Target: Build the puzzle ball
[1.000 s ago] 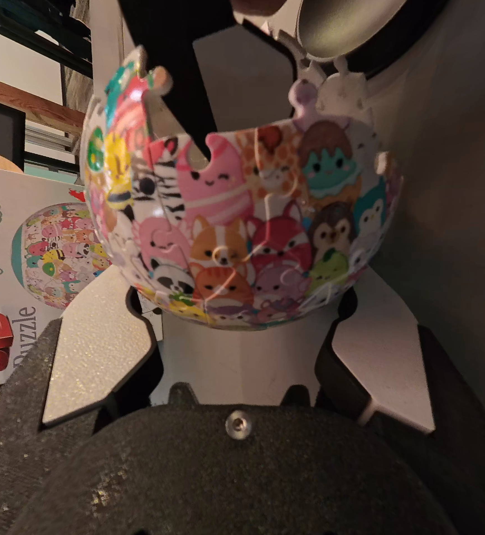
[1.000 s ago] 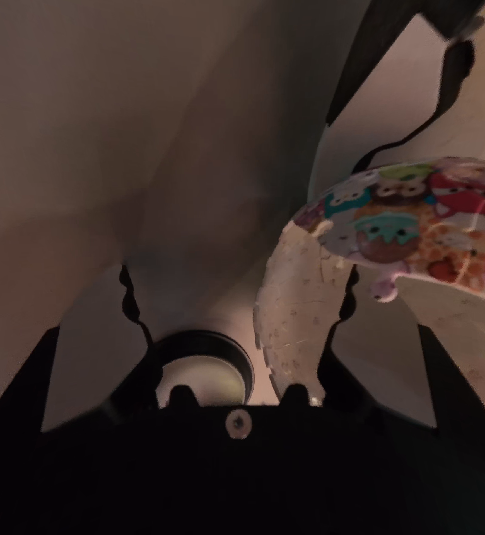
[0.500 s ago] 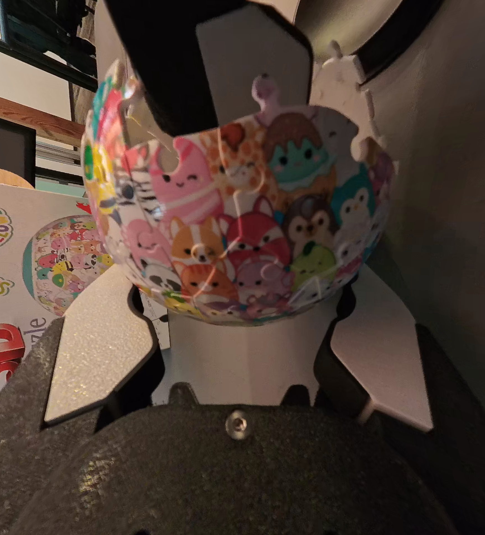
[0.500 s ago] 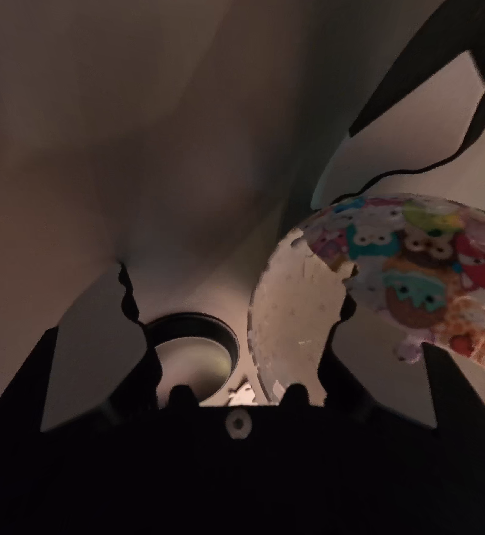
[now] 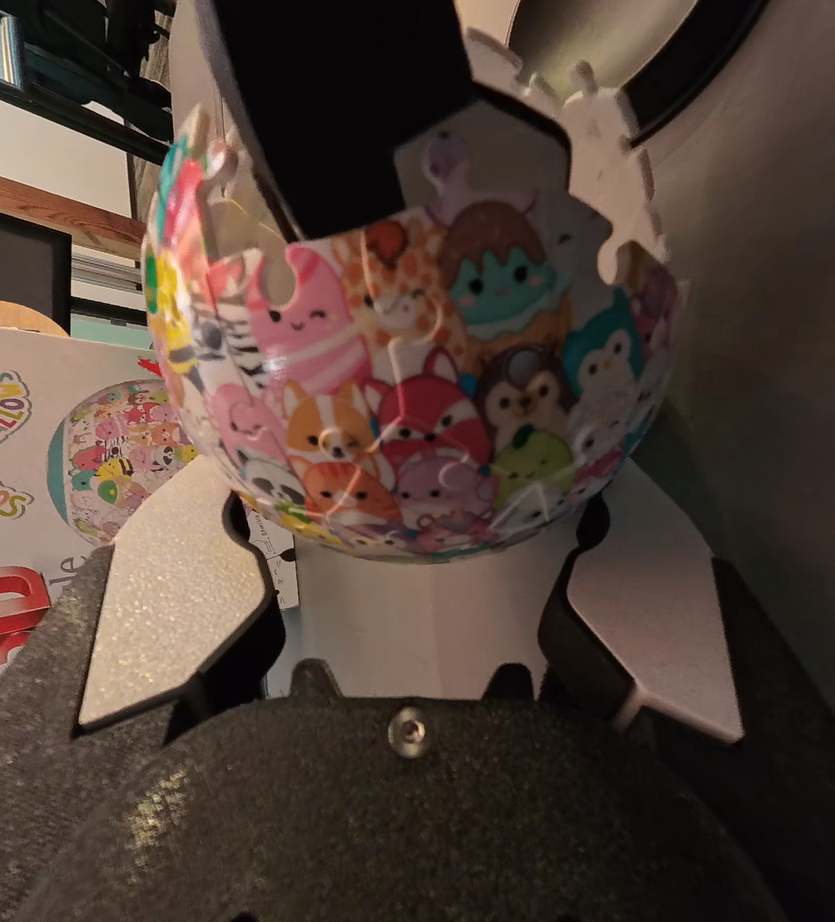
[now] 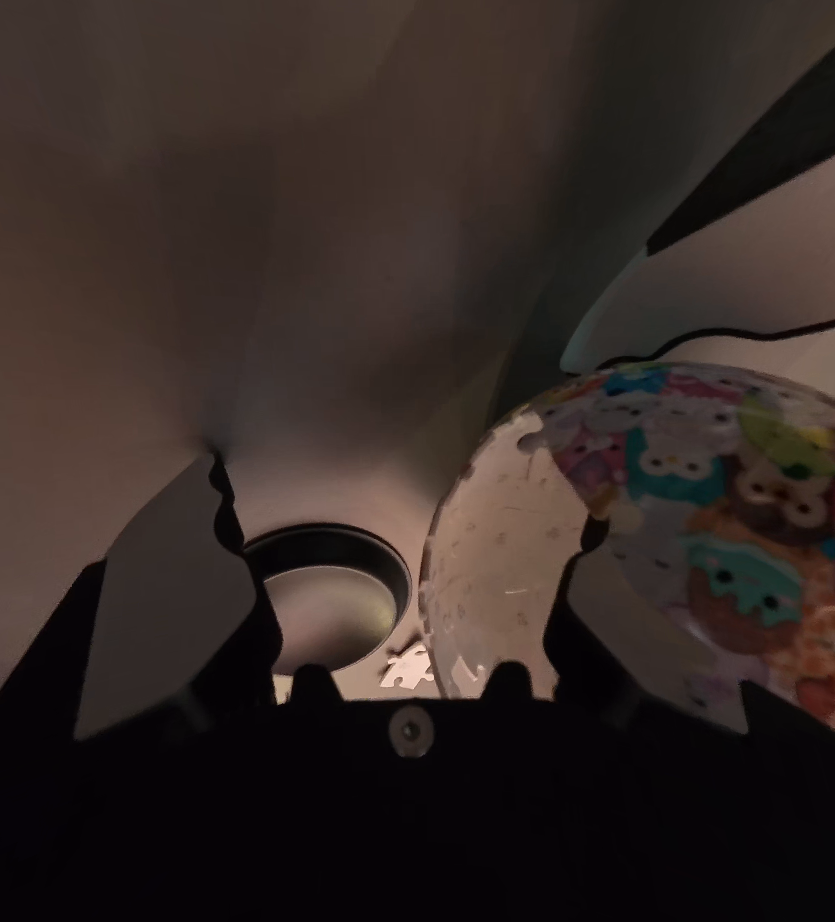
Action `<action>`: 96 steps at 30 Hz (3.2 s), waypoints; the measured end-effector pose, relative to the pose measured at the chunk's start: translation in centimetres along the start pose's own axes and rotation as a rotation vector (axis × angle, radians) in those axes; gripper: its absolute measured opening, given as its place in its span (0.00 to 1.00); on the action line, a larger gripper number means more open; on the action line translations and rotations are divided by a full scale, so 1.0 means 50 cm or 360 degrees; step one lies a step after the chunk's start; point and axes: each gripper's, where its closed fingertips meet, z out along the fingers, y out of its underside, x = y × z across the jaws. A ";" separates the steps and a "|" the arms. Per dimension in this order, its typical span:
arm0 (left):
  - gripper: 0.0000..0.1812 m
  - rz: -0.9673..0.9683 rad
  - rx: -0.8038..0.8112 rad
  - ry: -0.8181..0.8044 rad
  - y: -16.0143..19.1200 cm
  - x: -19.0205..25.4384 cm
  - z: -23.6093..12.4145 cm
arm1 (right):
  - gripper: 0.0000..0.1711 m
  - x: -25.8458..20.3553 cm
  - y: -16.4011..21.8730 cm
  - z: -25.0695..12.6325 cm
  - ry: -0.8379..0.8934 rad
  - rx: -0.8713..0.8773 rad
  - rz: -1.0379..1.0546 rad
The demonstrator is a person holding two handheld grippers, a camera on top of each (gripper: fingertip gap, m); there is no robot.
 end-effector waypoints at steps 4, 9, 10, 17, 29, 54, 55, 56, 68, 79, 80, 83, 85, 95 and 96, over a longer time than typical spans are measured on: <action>0.70 0.0003 0.0008 -0.0004 0.001 -0.001 0.001 | 0.78 -0.004 -0.002 0.002 -0.0051 0.0024 -0.0045; 0.70 0.0003 0.0007 0.0001 0.003 -0.002 0.003 | 0.77 -0.006 0.005 0.002 -0.0072 -0.0004 -0.0042; 0.70 0.0011 0.0005 0.0000 0.004 -0.002 0.003 | 0.76 -0.007 0.009 0.001 -0.0074 -0.0020 -0.0040; 0.70 0.0022 -0.0005 -0.0002 0.005 -0.003 0.003 | 0.70 0.000 0.017 -0.024 0.0089 0.0032 -0.0009; 0.69 -0.0387 -0.0058 0.0075 0.036 0.011 -0.025 | 0.67 0.010 0.003 -0.114 0.0483 0.0390 0.0476; 0.80 -0.1007 0.0161 0.0258 0.088 0.011 -0.053 | 0.64 0.108 0.015 -0.079 0.0451 0.0881 0.1612; 0.80 -0.1008 0.0149 0.0267 0.094 0.012 -0.051 | 0.64 0.114 0.011 -0.078 0.0448 0.0888 0.1607; 0.80 -0.1010 0.0148 0.0274 0.098 0.012 -0.048 | 0.64 0.121 0.008 -0.078 0.0449 0.0906 0.1599; 0.80 -0.0955 0.0169 0.0437 0.103 0.045 -0.017 | 0.64 0.155 0.013 -0.065 0.0425 0.0992 0.1631; 0.76 -0.0899 0.0303 0.0459 0.062 0.053 -0.007 | 0.64 0.157 0.018 -0.040 0.0476 0.0918 0.1634; 0.76 -0.0906 0.0317 0.0452 0.058 0.051 -0.007 | 0.64 0.158 0.021 -0.037 0.0499 0.0905 0.1641; 0.76 -0.0914 0.0352 0.0435 0.054 0.048 -0.006 | 0.64 0.157 0.022 -0.033 0.0528 0.0943 0.1650; 0.79 -0.0923 0.0377 0.0403 0.053 0.038 -0.005 | 0.64 0.161 0.027 -0.033 0.0549 0.0979 0.1661; 0.80 -0.0818 0.0436 0.0232 0.073 0.007 -0.013 | 0.64 0.189 0.031 -0.043 0.0718 0.1031 0.1391; 0.80 -0.0773 0.0423 0.0206 0.077 0.005 -0.012 | 0.65 0.193 0.030 -0.044 0.0732 0.1035 0.1361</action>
